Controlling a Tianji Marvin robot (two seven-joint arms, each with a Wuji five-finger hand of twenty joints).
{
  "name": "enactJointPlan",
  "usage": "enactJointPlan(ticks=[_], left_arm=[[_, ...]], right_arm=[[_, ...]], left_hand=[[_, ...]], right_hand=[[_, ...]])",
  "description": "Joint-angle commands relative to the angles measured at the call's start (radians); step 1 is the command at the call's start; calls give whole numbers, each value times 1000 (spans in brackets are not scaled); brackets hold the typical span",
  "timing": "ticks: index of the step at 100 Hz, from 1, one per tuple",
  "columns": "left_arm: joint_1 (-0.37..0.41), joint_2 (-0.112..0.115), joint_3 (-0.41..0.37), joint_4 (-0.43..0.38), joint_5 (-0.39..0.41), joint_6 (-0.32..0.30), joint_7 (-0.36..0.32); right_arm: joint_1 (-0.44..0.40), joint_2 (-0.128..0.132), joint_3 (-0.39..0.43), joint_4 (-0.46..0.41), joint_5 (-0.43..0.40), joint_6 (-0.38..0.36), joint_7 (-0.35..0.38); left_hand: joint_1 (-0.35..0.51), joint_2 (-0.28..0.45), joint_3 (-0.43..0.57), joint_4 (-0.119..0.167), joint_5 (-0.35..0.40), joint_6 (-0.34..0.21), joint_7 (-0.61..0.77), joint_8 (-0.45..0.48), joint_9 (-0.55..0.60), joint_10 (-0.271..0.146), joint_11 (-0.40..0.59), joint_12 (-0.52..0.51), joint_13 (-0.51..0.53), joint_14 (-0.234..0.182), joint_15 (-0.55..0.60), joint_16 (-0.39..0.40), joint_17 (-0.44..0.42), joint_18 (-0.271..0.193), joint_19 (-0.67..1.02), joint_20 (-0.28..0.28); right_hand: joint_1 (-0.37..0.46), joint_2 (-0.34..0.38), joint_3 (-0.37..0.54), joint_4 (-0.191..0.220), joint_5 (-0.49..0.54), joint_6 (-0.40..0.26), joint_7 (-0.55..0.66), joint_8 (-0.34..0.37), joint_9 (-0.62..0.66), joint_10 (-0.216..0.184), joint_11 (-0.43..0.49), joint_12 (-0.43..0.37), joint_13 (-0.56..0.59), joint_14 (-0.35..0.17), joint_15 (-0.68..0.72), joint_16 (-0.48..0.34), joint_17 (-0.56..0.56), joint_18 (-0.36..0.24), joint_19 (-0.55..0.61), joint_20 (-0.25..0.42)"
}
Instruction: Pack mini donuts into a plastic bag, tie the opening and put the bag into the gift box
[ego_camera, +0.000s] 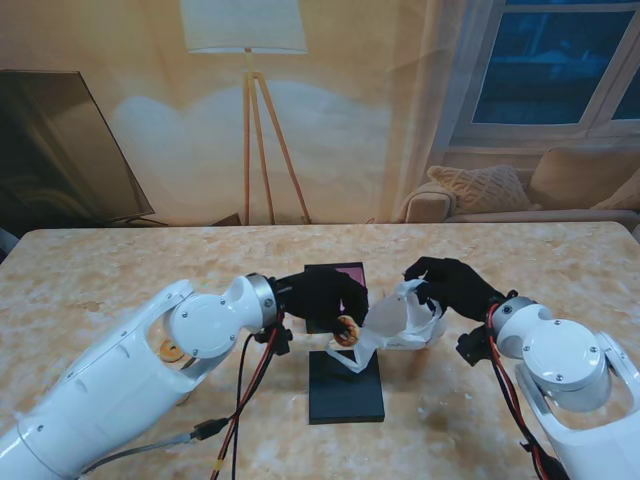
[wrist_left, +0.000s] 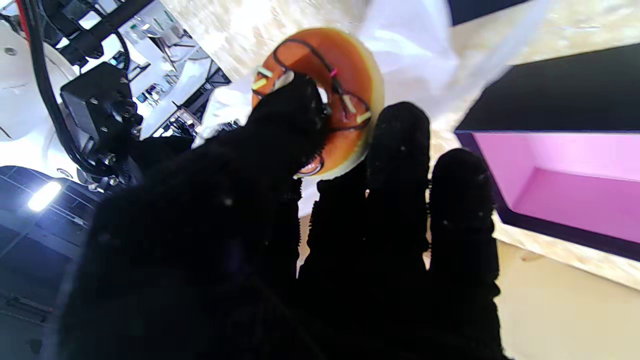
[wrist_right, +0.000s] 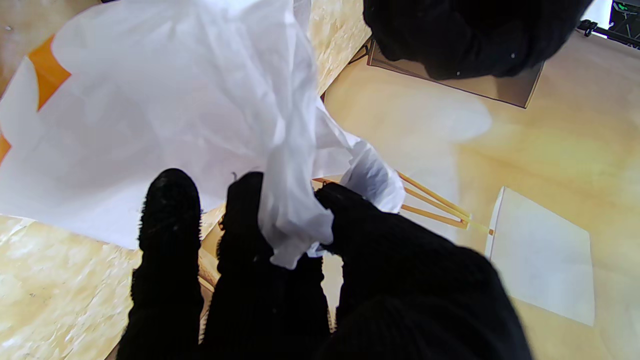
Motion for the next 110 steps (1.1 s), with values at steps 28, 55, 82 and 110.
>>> enactJointPlan(ticks=[28, 55, 82, 110], left_arm=[[-85, -78, 126, 22, -40, 87, 54], [-94, -105, 148, 50, -4, 140, 128], [-68, -137, 144, 68, 16, 237, 228], [-45, -178, 152, 64, 25, 379, 330]], right_arm=[[-10, -8, -1, -3, 9, 5, 11], [-15, -8, 3, -7, 15, 4, 14], [-15, -7, 7, -8, 21, 3, 20], [-10, -6, 4, -4, 28, 6, 24]], left_hand=[[44, 41, 21, 44, 16, 1, 1, 17, 0, 9, 10, 8, 11, -13, 13, 3, -5, 15, 15, 17], [54, 52, 12, 48, 15, 8, -6, 12, -5, 11, 4, 6, 5, -7, 6, 3, -12, 18, 18, 16], [58, 49, 2, 48, 19, 31, -9, 6, 3, 30, 7, 0, 18, -1, 6, -12, 5, 27, 43, 15], [56, 42, 1, 43, 28, 57, -17, -6, 12, 56, 27, -19, 29, 0, 52, -59, 24, 36, 79, -10]], right_hand=[[12, 30, -8, 15, 23, -9, 17, -13, 1, -37, 12, -6, -1, -20, -4, 3, -2, -8, 8, 15], [11, 29, -6, 16, 24, -8, 16, -14, 3, -38, 12, -5, 3, -19, -4, 2, -1, -7, 10, 15], [10, 29, -6, 16, 23, -8, 16, -13, 2, -38, 12, -4, 3, -20, -4, 2, 0, -8, 9, 15], [11, 29, -6, 16, 24, -9, 16, -13, 2, -39, 11, -5, 3, -20, -5, 2, 0, -7, 8, 14]])
